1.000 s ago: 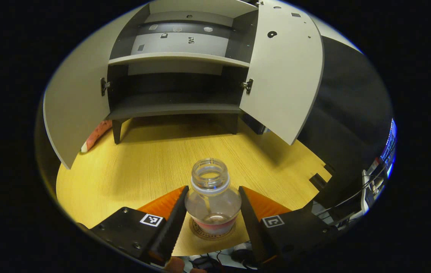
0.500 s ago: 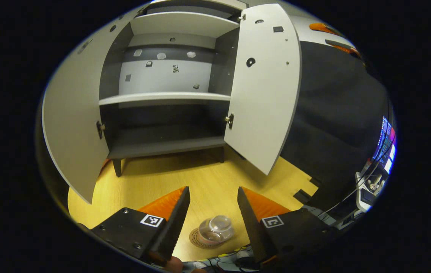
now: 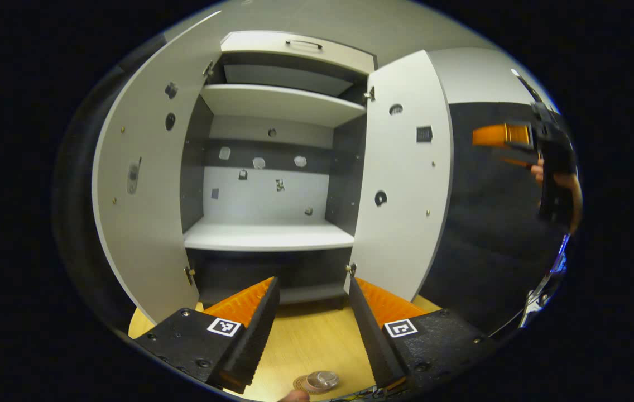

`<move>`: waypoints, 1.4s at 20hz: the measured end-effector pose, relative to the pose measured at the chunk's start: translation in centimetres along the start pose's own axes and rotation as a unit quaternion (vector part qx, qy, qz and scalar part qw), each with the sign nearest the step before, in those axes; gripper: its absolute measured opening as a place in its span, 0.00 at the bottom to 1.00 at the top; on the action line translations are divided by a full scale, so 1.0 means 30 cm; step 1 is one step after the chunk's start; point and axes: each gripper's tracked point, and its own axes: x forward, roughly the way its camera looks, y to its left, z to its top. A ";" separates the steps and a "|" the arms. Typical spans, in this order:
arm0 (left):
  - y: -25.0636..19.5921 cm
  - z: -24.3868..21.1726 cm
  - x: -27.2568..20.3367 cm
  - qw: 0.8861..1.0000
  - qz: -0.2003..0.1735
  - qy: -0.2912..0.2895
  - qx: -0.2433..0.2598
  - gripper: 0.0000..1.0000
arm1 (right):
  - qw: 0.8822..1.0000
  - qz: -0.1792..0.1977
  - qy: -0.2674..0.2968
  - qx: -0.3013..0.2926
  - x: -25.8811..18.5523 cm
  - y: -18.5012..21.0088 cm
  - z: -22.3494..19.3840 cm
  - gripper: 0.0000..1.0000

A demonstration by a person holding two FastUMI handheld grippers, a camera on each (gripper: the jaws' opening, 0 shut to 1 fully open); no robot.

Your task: Grasp the bottle in the cabinet with the left hand and place it on the coaster, then close the right door with the right hand and the left door with the left hand.

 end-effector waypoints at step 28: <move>0.664 0.485 -0.502 0.947 0.310 -0.088 -0.010 0.78 | 0.988 0.133 0.073 -0.021 0.169 0.356 -0.243 0.95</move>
